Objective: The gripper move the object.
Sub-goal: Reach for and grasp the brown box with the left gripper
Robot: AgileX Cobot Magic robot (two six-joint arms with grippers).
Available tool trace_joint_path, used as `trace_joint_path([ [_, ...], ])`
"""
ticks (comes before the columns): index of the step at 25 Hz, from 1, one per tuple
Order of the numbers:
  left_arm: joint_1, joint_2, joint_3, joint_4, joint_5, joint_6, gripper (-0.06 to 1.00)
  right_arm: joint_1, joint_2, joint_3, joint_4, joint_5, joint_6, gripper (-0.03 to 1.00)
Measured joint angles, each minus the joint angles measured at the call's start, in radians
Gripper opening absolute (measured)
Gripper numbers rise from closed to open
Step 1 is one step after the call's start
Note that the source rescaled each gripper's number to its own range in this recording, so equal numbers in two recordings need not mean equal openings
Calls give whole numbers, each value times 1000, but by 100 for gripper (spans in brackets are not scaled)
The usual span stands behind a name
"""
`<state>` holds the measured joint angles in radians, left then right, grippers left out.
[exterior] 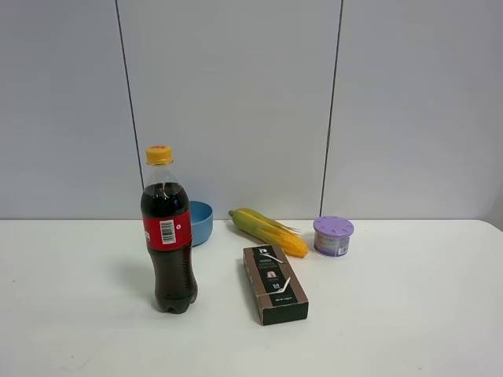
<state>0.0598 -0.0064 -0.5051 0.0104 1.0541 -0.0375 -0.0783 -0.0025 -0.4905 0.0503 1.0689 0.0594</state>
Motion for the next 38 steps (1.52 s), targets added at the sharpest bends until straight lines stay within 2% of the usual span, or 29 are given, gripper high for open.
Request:
trace_joint_path([
  [1,0,0,0,0,0,0,0,0,0,0,0,0,0,100],
  [7,0,1,-10,-17,0,14,0,0,0,0,0,0,0,100],
  [9,0,34,-56,-58,0,17,0,0,0,0,0,0,0,100],
  [14,0,249,-294,-141,66,51,0,0,0,0,0,0,0,100],
  [17,0,423,-446,-155,98,106,0,0,0,0,0,0,0,100],
  [24,-6,855,-748,-185,29,208,1,0,0,0,0,0,0,100],
  [27,-67,1021,-858,-189,-6,251,15,0,0,0,0,0,0,100],
  [29,-144,1122,-938,-189,-16,263,29,0,0,0,0,0,0,100],
  [31,-226,1224,-1021,-189,-19,267,37,0,0,0,0,0,0,100],
  [35,-378,1399,-1220,-175,-17,238,40,0,0,0,0,0,0,100],
  [38,-466,1547,-1367,-150,6,136,40,0,0,0,0,0,0,100],
])
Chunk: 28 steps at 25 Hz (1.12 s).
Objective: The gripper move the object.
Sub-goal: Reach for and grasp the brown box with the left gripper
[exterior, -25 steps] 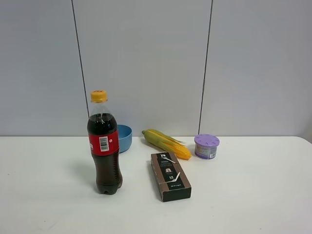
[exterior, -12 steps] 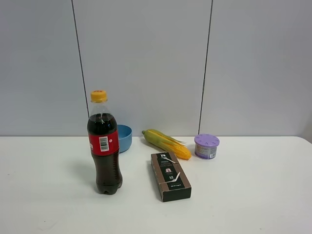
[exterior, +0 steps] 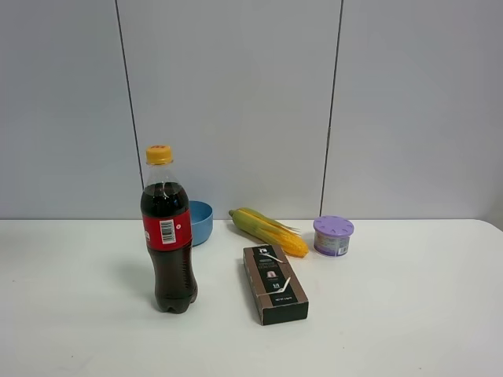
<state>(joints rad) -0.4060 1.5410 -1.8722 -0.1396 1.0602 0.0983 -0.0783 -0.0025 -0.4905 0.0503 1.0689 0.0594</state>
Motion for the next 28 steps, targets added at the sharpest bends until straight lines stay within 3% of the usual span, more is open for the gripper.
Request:
trace_joint_path([
  [5,-126,234,-219,34,50,-236,40,0,0,0,0,0,0,100],
  [10,-228,424,-343,41,59,-330,40,0,0,0,0,0,0,100],
  [16,-335,552,-366,44,59,-419,40,0,0,0,0,0,0,100],
  [22,-400,638,-373,167,63,-555,40,0,0,0,0,0,0,100],
  [28,-412,741,-373,222,62,-570,40,0,0,0,0,0,0,100],
])
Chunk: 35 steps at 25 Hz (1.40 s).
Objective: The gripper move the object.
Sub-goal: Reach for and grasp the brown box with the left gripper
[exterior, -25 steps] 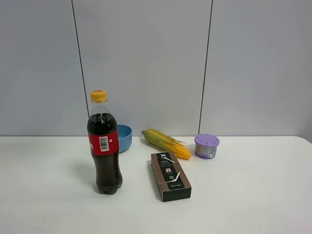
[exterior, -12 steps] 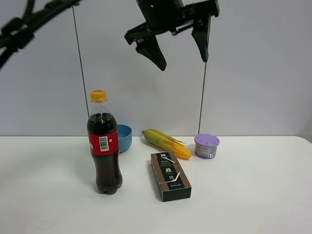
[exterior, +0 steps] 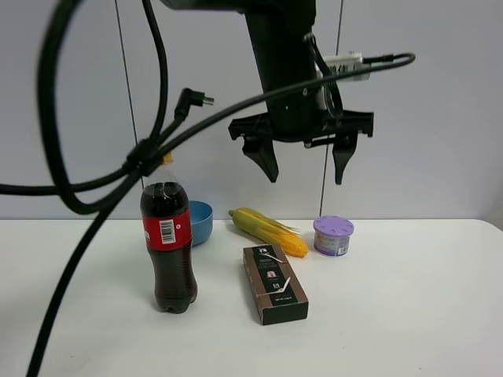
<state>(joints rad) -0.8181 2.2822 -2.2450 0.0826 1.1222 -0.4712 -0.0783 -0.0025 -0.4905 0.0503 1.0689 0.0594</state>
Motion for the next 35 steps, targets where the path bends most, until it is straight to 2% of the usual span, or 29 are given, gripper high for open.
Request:
trace_joint_path([
  [7,0,104,0,4,-2,-34,40,0,0,0,0,0,0,100],
  [8,1,118,0,4,-3,-43,44,0,0,0,0,0,0,100],
  [10,5,142,0,4,-4,-46,60,0,0,0,0,0,0,100],
  [12,6,163,0,11,-12,-49,83,0,0,0,0,0,0,100],
  [15,9,188,0,45,-21,-97,96,0,0,0,0,0,0,100],
  [23,30,202,0,63,-46,-256,98,0,0,0,0,0,0,100],
  [29,47,214,0,134,23,-273,99,0,0,0,0,0,0,100],
  [35,47,242,0,117,26,-276,100,0,0,0,0,0,0,100],
])
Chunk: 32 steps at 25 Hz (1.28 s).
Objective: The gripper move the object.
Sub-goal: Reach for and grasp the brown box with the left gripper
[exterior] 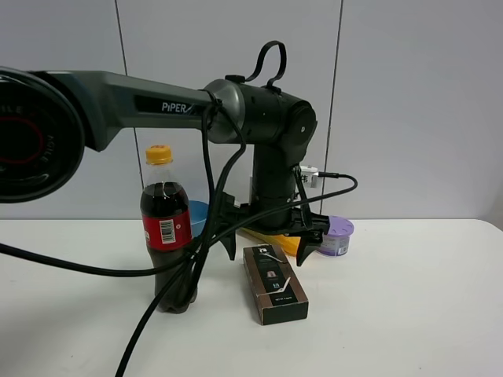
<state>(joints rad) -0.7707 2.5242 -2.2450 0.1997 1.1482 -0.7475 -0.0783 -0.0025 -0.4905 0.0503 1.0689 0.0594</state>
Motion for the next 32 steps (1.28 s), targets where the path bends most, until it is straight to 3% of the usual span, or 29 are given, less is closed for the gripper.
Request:
trace_joint_path([
  [32,-13,81,-2,-45,-58,3,98,0,0,0,0,0,0,100],
])
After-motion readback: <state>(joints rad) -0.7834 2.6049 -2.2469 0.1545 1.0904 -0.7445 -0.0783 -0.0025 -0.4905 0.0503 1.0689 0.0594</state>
